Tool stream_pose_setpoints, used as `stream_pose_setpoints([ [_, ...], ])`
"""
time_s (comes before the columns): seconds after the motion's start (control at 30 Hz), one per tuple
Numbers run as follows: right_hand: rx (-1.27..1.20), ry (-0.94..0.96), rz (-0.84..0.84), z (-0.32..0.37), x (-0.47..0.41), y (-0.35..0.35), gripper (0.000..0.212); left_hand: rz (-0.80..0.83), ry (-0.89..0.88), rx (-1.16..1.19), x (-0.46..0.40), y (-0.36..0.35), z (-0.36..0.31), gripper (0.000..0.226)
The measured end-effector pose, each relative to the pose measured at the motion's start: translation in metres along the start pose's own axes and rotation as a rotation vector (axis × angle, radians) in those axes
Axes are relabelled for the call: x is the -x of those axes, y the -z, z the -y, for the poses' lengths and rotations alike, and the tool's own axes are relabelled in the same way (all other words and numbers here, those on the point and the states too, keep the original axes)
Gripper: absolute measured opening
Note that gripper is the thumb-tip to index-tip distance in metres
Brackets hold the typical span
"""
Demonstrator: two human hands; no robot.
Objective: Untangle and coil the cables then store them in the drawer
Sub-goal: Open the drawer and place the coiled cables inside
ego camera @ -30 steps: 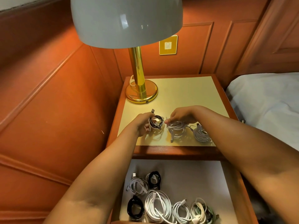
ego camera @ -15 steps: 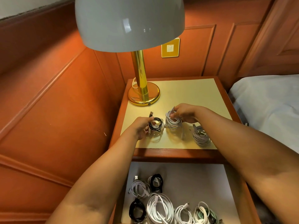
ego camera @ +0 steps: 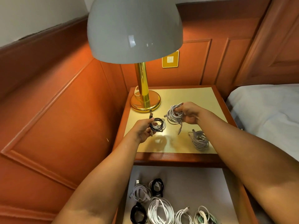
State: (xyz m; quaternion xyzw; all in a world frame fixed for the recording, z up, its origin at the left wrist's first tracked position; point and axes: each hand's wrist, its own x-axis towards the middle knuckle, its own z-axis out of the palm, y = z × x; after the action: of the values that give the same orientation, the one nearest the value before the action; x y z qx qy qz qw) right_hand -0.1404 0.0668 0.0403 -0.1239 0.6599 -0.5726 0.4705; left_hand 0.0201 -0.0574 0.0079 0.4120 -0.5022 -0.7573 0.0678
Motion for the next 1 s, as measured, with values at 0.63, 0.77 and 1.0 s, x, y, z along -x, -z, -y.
stream_pose_setpoints([
  [0.63, -0.166, 0.152, -0.064, -0.071, 0.170, 0.003, 0.023, 0.205, -0.027, 0.034, 0.131, -0.014, 0.060, 0.012],
  [0.77, -0.177, 0.130, -0.070, -0.106, 0.183, 0.009, 0.025, 0.206, 0.003, -0.026, 0.136, -0.015, 0.090, 0.011],
  [1.0, -0.062, 0.089, -0.150, -0.158, 0.184, 0.021, 0.026, 0.256, 0.076, -0.143, 0.129, -0.020, 0.126, 0.016],
])
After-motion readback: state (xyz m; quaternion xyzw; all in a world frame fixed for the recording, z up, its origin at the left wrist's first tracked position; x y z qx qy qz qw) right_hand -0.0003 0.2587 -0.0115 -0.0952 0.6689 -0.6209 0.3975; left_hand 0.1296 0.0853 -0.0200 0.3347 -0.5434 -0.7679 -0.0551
